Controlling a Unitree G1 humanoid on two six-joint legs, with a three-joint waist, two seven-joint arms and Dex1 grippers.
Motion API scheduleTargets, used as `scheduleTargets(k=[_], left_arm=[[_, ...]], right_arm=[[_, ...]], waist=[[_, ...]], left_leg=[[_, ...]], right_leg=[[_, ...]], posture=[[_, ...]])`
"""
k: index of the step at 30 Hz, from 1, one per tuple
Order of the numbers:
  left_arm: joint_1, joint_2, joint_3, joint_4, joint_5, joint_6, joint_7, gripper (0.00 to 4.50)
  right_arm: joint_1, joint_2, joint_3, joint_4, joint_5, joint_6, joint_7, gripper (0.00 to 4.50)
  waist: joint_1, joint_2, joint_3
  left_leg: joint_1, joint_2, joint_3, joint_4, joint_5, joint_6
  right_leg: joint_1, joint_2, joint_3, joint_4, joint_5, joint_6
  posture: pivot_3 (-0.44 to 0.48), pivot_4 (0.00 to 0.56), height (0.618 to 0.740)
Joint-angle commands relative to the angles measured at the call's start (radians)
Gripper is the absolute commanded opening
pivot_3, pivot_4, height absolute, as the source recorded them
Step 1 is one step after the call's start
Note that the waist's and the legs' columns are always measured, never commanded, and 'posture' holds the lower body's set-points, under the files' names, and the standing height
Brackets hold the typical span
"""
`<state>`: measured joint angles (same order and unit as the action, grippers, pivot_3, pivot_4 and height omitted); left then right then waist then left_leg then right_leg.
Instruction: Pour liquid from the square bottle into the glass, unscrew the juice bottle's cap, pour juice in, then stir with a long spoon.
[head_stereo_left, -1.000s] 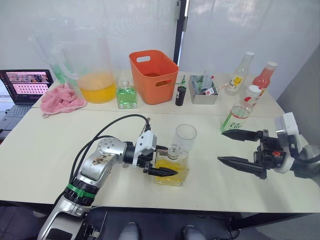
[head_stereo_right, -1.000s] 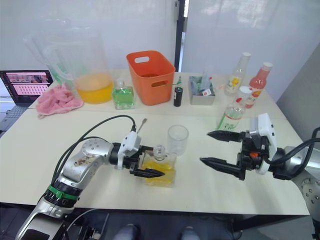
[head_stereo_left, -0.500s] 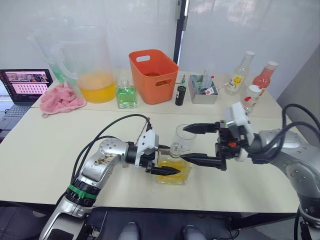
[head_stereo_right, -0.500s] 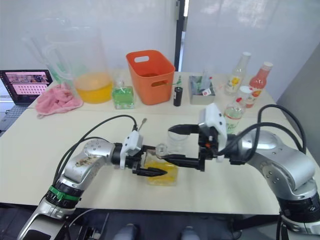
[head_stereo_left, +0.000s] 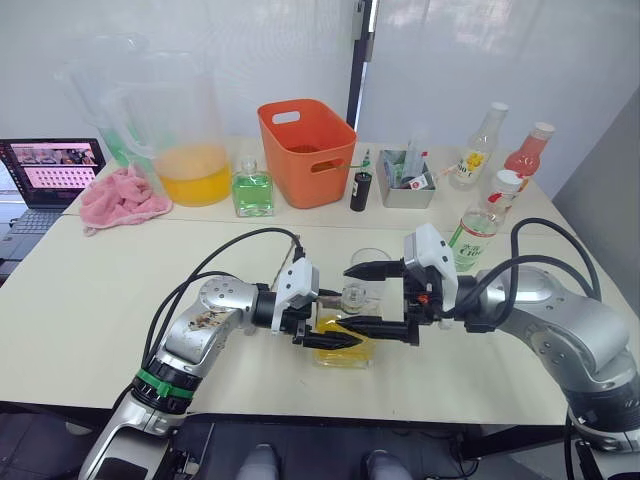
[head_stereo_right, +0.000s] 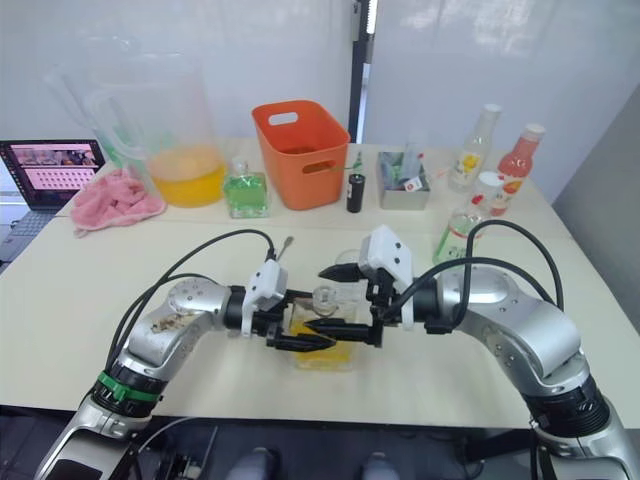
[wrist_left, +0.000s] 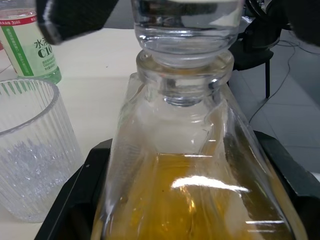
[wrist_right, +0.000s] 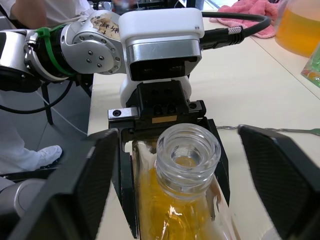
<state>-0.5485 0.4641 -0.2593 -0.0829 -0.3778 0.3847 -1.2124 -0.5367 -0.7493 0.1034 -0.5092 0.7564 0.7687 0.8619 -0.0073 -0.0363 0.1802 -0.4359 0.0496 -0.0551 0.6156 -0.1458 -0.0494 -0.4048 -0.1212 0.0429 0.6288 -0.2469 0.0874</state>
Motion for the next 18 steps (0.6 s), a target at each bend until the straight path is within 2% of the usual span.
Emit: scheduleTargets(k=[1,5,6,18], left_arm=[[-0.011,-0.007,0.001,-0.046,-0.007,-0.013,0.006,2.82],[-0.012,-0.009,0.001,-0.044,-0.005,-0.016,0.006,2.82],[-0.012,-0.009,0.0,-0.044,-0.005,-0.016,0.006,2.82],[-0.005,0.012,-0.028,-0.045,0.021,0.008,0.004,2.82]], right_arm=[[-0.003,0.005,-0.032,-0.009,0.001,0.004,-0.009,2.64],[0.002,0.004,-0.028,-0.011,-0.007,0.002,-0.013,1.28],[0.002,0.003,-0.028,-0.011,-0.007,0.001,-0.013,1.07],[-0.022,0.017,-0.077,-0.018,0.07,0.018,-0.009,1.07]], waist=[[0.0,0.0,0.0],[0.0,0.0,0.0],[0.0,0.0,0.0],[0.0,0.0,0.0]], left_leg=[[0.0,0.0,0.0,0.0,0.0,0.0],[0.0,0.0,0.0,0.0,0.0,0.0],[0.0,0.0,0.0,0.0,0.0,0.0],[0.0,0.0,0.0,0.0,0.0,0.0]], right_leg=[[0.0,0.0,0.0,0.0,0.0,0.0],[0.0,0.0,0.0,0.0,0.0,0.0],[0.0,0.0,0.0,0.0,0.0,0.0],[0.0,0.0,0.0,0.0,0.0,0.0]], posture=[[0.0,0.15,0.74],[0.0,0.15,0.74],[0.0,0.15,0.74],[0.0,0.15,0.74]])
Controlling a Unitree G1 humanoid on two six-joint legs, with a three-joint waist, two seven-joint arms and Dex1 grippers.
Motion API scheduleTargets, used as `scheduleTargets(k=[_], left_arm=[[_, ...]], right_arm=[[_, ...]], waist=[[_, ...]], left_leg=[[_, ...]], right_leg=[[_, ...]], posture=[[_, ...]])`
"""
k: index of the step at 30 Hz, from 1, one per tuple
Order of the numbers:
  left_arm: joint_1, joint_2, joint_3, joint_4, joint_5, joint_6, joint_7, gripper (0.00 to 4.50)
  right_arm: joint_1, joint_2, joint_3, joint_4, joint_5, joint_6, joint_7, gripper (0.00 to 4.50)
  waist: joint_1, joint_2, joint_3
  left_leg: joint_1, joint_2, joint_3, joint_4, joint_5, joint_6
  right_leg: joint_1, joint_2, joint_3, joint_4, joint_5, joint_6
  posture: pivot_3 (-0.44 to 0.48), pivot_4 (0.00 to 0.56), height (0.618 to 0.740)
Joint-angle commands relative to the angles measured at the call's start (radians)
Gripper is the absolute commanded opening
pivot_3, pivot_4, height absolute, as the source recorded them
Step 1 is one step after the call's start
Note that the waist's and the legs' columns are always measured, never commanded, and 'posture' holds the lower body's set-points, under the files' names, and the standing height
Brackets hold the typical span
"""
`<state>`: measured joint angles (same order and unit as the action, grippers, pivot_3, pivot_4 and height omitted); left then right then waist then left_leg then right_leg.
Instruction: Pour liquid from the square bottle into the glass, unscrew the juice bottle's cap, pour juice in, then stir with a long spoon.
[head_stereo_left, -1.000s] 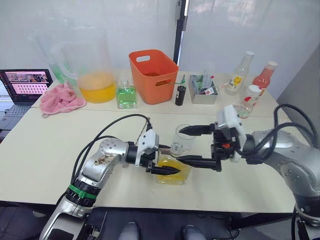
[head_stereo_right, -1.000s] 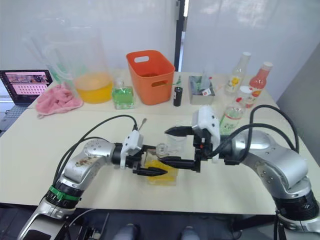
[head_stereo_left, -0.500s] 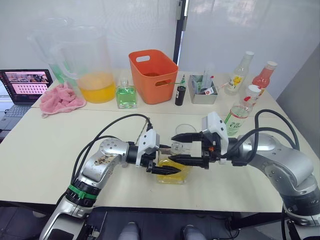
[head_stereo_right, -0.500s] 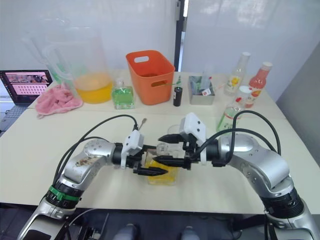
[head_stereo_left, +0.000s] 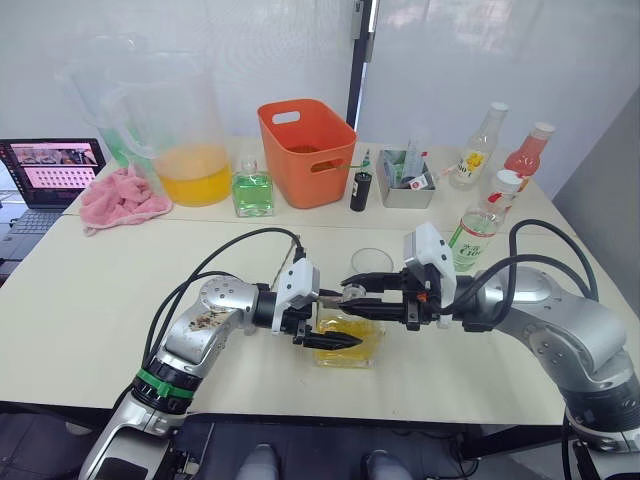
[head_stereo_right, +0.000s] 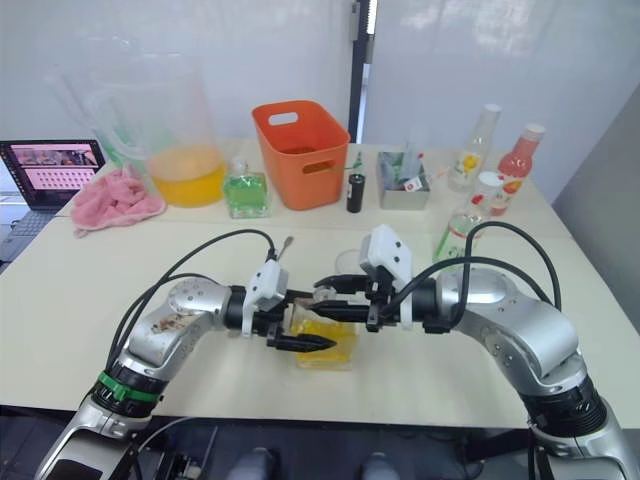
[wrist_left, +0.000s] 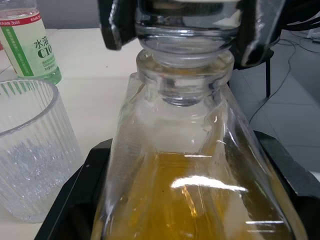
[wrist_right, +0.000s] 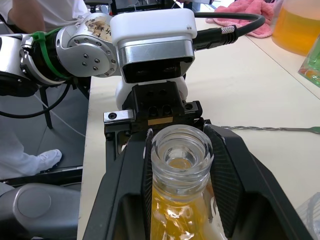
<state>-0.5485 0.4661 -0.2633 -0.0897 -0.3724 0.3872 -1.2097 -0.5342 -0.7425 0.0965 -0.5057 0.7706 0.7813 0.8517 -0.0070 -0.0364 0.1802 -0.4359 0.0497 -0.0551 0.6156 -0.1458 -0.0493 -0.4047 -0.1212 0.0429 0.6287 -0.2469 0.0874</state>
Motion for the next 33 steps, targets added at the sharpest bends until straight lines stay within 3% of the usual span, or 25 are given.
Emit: scheduleTargets(k=[1,12,16,19,22,26,31,33], left_arm=[[-0.004,0.014,-0.029,-0.038,0.02,0.006,-0.001,2.82],[0.004,0.015,-0.044,-0.018,0.033,0.016,0.004,2.82],[0.002,0.009,-0.041,-0.013,0.029,0.012,0.007,2.82],[0.003,0.009,-0.04,-0.014,0.027,0.01,0.008,2.82],[-0.003,-0.01,-0.023,-0.027,0.003,0.029,0.027,2.82],[-0.01,-0.029,-0.004,-0.038,-0.019,0.051,0.046,2.82],[-0.015,-0.032,0.003,-0.047,-0.027,0.066,0.049,2.82],[-0.008,-0.032,0.018,-0.067,-0.031,0.077,0.069,2.82]], right_arm=[[-0.029,0.012,-0.077,-0.023,0.064,0.011,0.001,1.07],[-0.069,0.001,-0.151,-0.021,0.151,0.035,0.02,1.07],[-0.041,-0.079,-0.333,0.089,0.173,0.019,0.034,1.07],[-0.024,-0.105,-0.371,0.116,0.173,0.009,0.039,1.07],[0.14,-0.19,-0.515,0.249,0.058,-0.079,0.106,1.07],[0.246,-0.202,-0.582,0.388,-0.031,-0.192,0.128,1.07],[0.283,-0.195,-0.598,0.488,-0.097,-0.286,0.145,1.07],[0.298,-0.168,-0.598,0.655,-0.201,-0.408,0.086,1.07]], waist=[[-0.001,0.0,0.0],[0.001,0.0,0.0],[0.009,0.0,0.0],[0.012,0.0,0.0],[0.02,0.001,-0.001],[0.014,0.003,-0.001],[0.006,0.006,-0.001],[0.003,0.006,-0.001]], left_leg=[[0.0,0.0,0.0,0.0,0.0,0.0],[0.001,0.0,0.0,0.0,0.0,0.0],[0.001,0.0,0.0,0.0,0.0,0.0],[0.001,0.0,0.0,0.0,0.0,0.0],[0.002,0.0,0.0,-0.001,0.0,0.0],[0.001,-0.001,0.001,0.001,0.0,0.0],[0.002,-0.001,0.001,0.001,0.001,0.002],[0.002,-0.001,0.001,0.001,0.001,0.002]], right_leg=[[0.0,0.0,0.0,0.0,0.0,0.0],[0.001,0.0,0.0,0.0,0.0,0.0],[0.001,0.0,0.0,0.0,0.0,0.0],[0.002,0.0,0.0,-0.001,0.0,-0.001],[0.002,0.0,0.0,-0.001,0.0,-0.002],[0.002,0.0,0.002,-0.001,0.001,0.0],[0.002,0.0,0.002,0.0,0.0,0.002],[0.003,0.0,0.002,0.0,0.0,0.002]], posture=[[0.0,0.15,0.74],[0.0,0.15,0.74],[0.0,0.15,0.74],[0.0,0.15,0.74],[0.0,0.15,0.74],[0.0,0.15,0.74],[0.0,0.15,0.74],[0.0,0.15,0.74]])
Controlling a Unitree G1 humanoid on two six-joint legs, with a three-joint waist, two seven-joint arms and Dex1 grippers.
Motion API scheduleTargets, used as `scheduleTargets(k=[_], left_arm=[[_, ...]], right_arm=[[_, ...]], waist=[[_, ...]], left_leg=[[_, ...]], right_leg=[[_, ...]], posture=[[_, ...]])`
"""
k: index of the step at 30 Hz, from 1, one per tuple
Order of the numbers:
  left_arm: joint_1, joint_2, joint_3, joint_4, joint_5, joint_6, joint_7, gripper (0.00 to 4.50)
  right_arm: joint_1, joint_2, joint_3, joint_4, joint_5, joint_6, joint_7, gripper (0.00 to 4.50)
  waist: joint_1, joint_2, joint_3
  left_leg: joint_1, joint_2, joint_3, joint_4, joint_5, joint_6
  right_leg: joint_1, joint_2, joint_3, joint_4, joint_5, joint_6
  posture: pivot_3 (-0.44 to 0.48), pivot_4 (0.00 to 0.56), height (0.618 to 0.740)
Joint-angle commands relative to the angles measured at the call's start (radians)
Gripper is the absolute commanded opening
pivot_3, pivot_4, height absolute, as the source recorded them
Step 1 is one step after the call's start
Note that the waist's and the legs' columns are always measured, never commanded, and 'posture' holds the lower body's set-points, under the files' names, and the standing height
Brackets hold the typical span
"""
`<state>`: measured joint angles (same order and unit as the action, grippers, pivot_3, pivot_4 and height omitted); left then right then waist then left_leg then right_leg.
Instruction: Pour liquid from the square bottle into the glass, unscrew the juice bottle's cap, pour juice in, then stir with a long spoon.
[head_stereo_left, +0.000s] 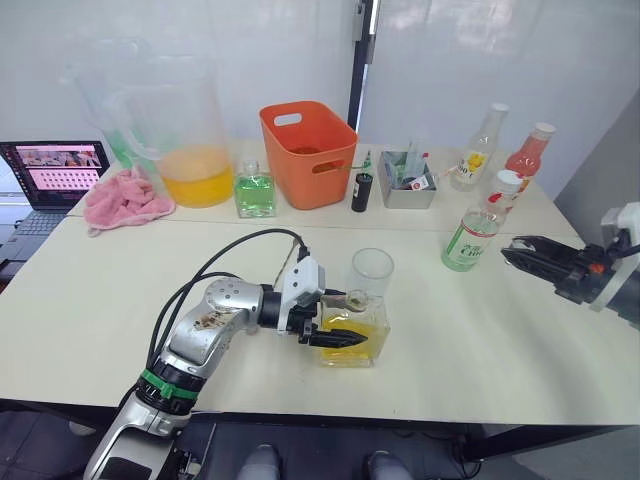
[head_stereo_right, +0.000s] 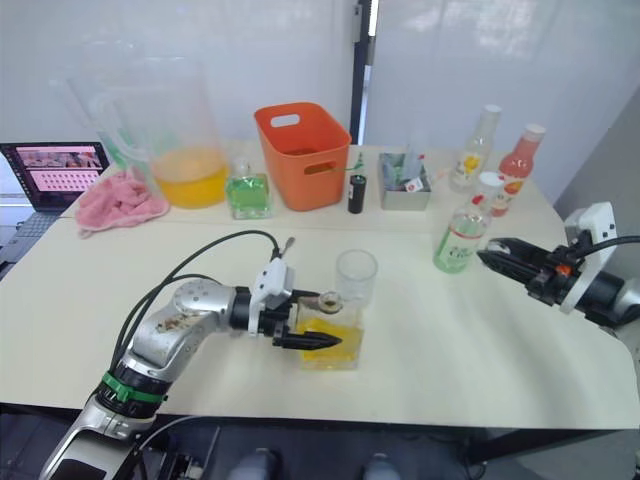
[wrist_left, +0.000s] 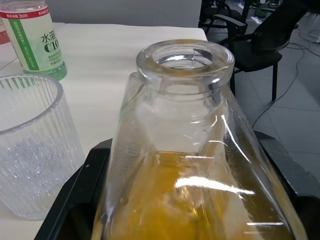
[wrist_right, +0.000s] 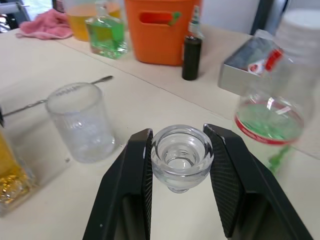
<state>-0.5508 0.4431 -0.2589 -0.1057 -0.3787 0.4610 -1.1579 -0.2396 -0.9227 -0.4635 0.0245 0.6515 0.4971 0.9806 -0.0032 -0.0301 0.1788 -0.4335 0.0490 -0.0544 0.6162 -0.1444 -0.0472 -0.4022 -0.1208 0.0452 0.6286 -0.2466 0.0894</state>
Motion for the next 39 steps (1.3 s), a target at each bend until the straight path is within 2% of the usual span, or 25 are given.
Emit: scheduleTargets(k=[1,3,9,12,21,35,37,39], left_arm=[[-0.001,-0.009,0.019,-0.06,-0.025,0.008,0.026,2.82],[0.004,-0.009,0.021,-0.068,-0.025,0.013,0.035,2.82],[0.032,-0.018,0.039,-0.103,-0.025,0.012,0.09,2.82],[0.037,-0.028,0.047,-0.115,-0.029,0.018,0.116,2.82],[0.058,-0.014,0.049,-0.149,-0.041,0.043,0.146,2.82],[0.075,0.004,0.035,-0.15,-0.03,0.027,0.146,2.82],[0.075,0.003,0.032,-0.151,-0.029,0.026,0.146,2.82],[0.076,0.003,0.029,-0.151,-0.028,0.024,0.145,2.82]], right_arm=[[0.003,0.021,-0.035,0.197,-0.122,-0.175,-0.065,1.07],[-0.008,0.028,-0.027,0.268,-0.156,-0.231,-0.075,1.07],[-0.182,0.091,0.021,0.604,-0.266,-0.379,-0.195,1.07],[-0.233,0.103,0.035,0.7,-0.294,-0.414,-0.209,1.07],[-0.277,0.148,0.038,0.855,-0.314,-0.441,-0.27,1.07],[-0.26,0.172,0.023,0.921,-0.303,-0.445,-0.301,1.07],[-0.26,0.171,0.02,0.93,-0.3,-0.448,-0.297,2.11],[-0.262,0.17,0.018,0.937,-0.3,-0.452,-0.295,2.75]], waist=[[-0.001,0.0,0.0],[0.0,0.0,0.0],[-0.021,0.007,0.001],[-0.021,0.007,0.001],[-0.021,0.007,0.001],[-0.033,0.007,0.001],[-0.033,0.007,0.001],[-0.035,0.007,0.001]], left_leg=[[0.001,0.0,0.0,0.0,0.0,0.0],[0.0,0.0,0.0,0.0,0.0,0.0],[0.002,-0.001,0.001,0.0,0.0,0.0],[0.002,-0.001,0.001,-0.001,0.001,0.0],[0.002,-0.001,0.001,-0.002,0.001,0.0],[0.01,-0.001,0.0,-0.003,0.001,0.0],[0.01,-0.001,0.0,-0.003,0.001,0.0],[0.01,-0.001,0.0,-0.003,0.001,0.0]], right_leg=[[0.001,0.0,0.0,0.0,0.0,0.0],[0.001,0.0,0.0,-0.001,0.0,0.0],[0.001,0.0,0.002,-0.001,0.001,0.0],[0.001,0.0,0.002,0.0,0.001,0.0],[0.001,0.0,0.002,-0.001,0.001,0.001],[0.012,0.0,0.002,-0.004,0.0,0.001],[0.012,0.0,0.002,-0.004,0.0,0.001],[0.012,0.0,0.002,-0.004,0.0,0.001]], posture=[[0.0,0.15,0.74],[0.0,0.15,0.74],[0.0,0.15,0.74],[0.0,0.15,0.74],[0.0,0.15,0.74],[0.0,0.15,0.74],[0.0,0.15,0.74],[0.0,0.15,0.74]])
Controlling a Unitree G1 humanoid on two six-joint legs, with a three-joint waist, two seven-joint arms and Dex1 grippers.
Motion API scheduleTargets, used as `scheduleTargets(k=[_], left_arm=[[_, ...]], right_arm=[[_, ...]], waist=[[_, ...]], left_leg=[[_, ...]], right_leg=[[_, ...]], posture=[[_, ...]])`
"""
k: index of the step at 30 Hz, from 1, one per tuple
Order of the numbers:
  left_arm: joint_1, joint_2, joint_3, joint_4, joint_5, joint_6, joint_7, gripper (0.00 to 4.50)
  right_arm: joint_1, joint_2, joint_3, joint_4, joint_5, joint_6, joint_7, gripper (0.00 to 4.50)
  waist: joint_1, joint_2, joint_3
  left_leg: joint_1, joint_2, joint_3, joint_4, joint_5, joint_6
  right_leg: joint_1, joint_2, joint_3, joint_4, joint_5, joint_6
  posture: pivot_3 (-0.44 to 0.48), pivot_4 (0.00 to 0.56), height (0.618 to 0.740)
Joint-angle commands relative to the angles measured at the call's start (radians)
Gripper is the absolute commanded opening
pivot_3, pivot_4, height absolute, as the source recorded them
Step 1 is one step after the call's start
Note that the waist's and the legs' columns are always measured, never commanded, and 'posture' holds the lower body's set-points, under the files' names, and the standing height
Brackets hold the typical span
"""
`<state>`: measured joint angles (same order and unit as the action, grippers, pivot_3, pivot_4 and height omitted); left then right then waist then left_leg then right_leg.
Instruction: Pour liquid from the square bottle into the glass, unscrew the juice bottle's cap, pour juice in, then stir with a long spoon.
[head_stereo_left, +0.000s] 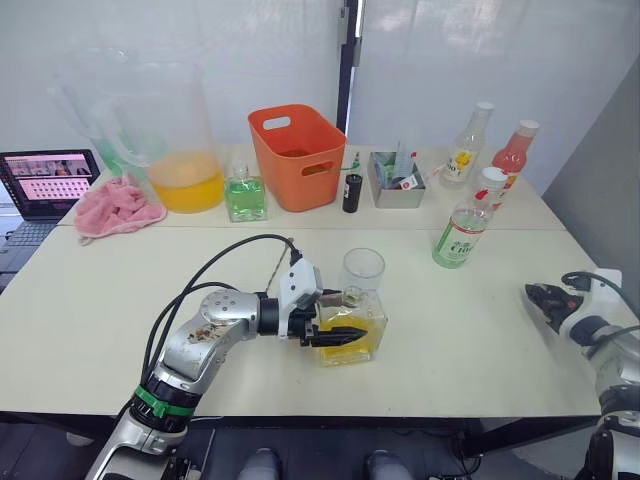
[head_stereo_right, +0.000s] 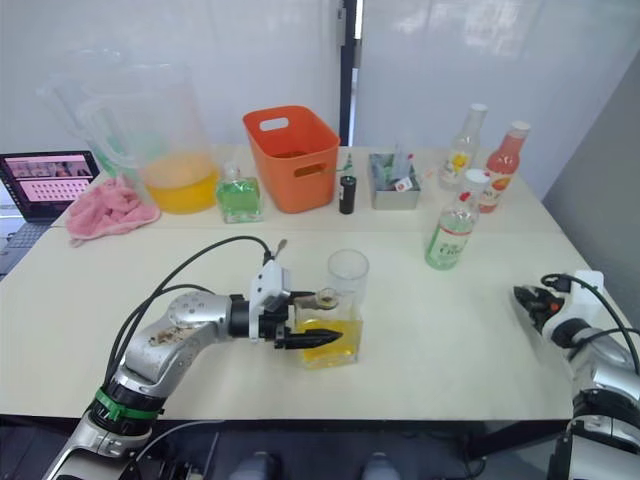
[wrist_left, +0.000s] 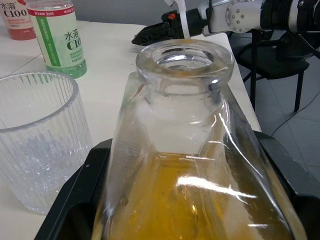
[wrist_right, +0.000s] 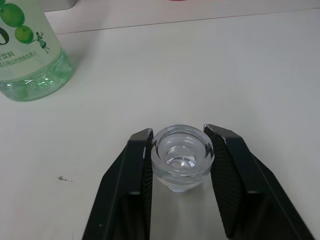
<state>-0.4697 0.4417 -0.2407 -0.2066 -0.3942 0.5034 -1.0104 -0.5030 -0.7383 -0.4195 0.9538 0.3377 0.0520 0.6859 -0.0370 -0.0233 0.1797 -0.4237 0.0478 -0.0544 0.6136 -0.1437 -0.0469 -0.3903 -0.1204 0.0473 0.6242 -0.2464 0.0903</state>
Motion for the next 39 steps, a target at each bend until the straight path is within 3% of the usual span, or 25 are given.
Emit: scheduleTargets(k=[1,5,17,22,28,32,39], left_arm=[[-0.004,0.005,0.01,-0.05,-0.011,-0.019,-0.003,2.82],[-0.003,0.008,0.009,-0.047,-0.01,-0.023,-0.005,2.82],[0.0,0.008,0.001,-0.017,0.038,-0.085,0.008,2.82],[0.009,0.006,0.02,0.006,0.046,-0.131,0.013,2.82],[0.011,0.016,0.042,0.004,0.045,-0.131,0.038,2.82],[-0.013,0.046,0.054,-0.003,0.033,-0.061,0.049,2.82],[-0.062,0.091,0.042,0.005,0.01,-0.001,0.005,2.82]], right_arm=[[0.0,-0.016,-0.026,0.01,0.014,-0.009,0.005,3.09],[-0.004,-0.021,-0.031,0.004,0.022,-0.012,0.029,4.45],[-0.034,-0.078,-0.073,-0.06,0.059,0.011,0.109,4.49],[-0.012,-0.111,-0.08,-0.164,0.107,0.07,0.195,4.49],[0.058,-0.147,-0.085,-0.386,0.176,0.201,0.291,4.49],[0.167,-0.167,-0.105,-0.648,0.302,0.393,0.373,4.49],[0.314,-0.201,-0.146,-0.928,0.417,0.564,0.401,4.49]], waist=[[-0.003,0.0,0.0],[-0.005,0.0,0.0],[-0.005,0.0,0.0],[-0.005,0.0,0.0],[-0.004,0.0,0.0],[-0.004,0.001,0.0],[-0.007,0.001,0.0]], left_leg=[[0.0,0.0,0.0,0.0,0.0,0.0],[0.0,0.0,0.0,0.0,0.0,0.0],[0.0,0.0,0.0,0.0,0.0,0.0],[0.0,0.0,0.0,0.0,0.0,0.0],[0.001,0.0,0.0,0.0,0.0,0.0],[0.001,0.0,0.0,0.0,0.0,0.0],[0.001,0.0,0.0,-0.001,0.0,0.0]], right_leg=[[0.0,0.0,0.0,0.0,0.0,0.0],[0.0,0.0,0.0,0.0,0.0,0.0],[0.0,0.0,0.0,0.0,0.0,0.0],[0.0,0.0,0.0,0.0,0.0,0.0],[0.0,0.0,0.0,0.0,0.0,0.0],[0.0,0.0,0.0,0.0,0.0,0.0],[0.0,0.001,0.0,0.001,-0.002,-0.003]], posture=[[0.0,0.15,0.74],[0.0,0.15,0.74],[0.0,0.15,0.74],[0.0,0.15,0.74],[0.0,0.15,0.74],[0.0,0.15,0.74],[0.0,0.15,0.74]])
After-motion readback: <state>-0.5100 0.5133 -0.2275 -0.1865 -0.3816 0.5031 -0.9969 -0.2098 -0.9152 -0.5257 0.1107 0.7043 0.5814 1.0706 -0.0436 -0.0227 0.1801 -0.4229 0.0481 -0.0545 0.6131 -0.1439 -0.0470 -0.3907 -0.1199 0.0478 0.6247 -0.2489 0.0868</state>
